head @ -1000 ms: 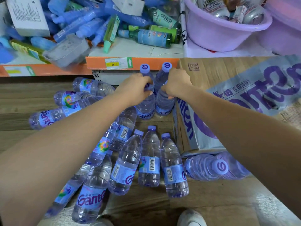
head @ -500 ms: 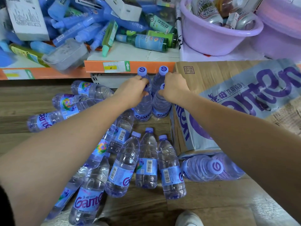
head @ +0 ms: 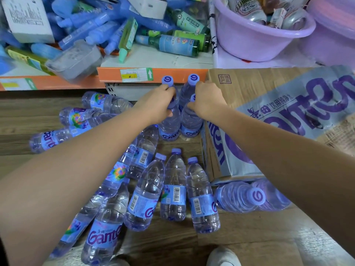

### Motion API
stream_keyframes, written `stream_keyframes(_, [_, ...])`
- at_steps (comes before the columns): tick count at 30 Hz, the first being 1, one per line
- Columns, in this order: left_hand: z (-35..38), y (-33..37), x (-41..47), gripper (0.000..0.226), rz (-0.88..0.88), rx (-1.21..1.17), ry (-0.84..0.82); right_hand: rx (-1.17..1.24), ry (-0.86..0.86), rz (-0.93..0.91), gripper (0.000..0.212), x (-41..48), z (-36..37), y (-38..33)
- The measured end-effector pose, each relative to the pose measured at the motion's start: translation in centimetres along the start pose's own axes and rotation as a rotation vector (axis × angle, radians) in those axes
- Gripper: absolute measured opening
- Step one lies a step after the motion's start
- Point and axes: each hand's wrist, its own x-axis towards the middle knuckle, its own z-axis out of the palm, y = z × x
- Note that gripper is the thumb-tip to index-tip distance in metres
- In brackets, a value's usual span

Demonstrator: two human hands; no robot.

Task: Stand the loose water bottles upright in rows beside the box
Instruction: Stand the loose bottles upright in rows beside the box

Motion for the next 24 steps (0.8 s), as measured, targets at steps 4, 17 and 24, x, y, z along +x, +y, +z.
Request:
stream_keyframes(4, [-0.5,-0.4,-1.4,0.055,-0.058,0.053,0.123,-0.221,0.092,-0.026,0.049,-1.3,-0.3,-1.3])
stream_keyframes(17, [7.2,-0.9,-5.2,0.05,-0.034,0.036,-0.705,-0.392,-0.725,-0.262,0.025,-2.4,6.5,-2.0])
stream_keyframes(24, [5.0,0.7,-4.4,0.043,0.058,0.133,-0.681,-0.486,-0.976,-0.249,0.035,-1.7,8.8,-2.1])
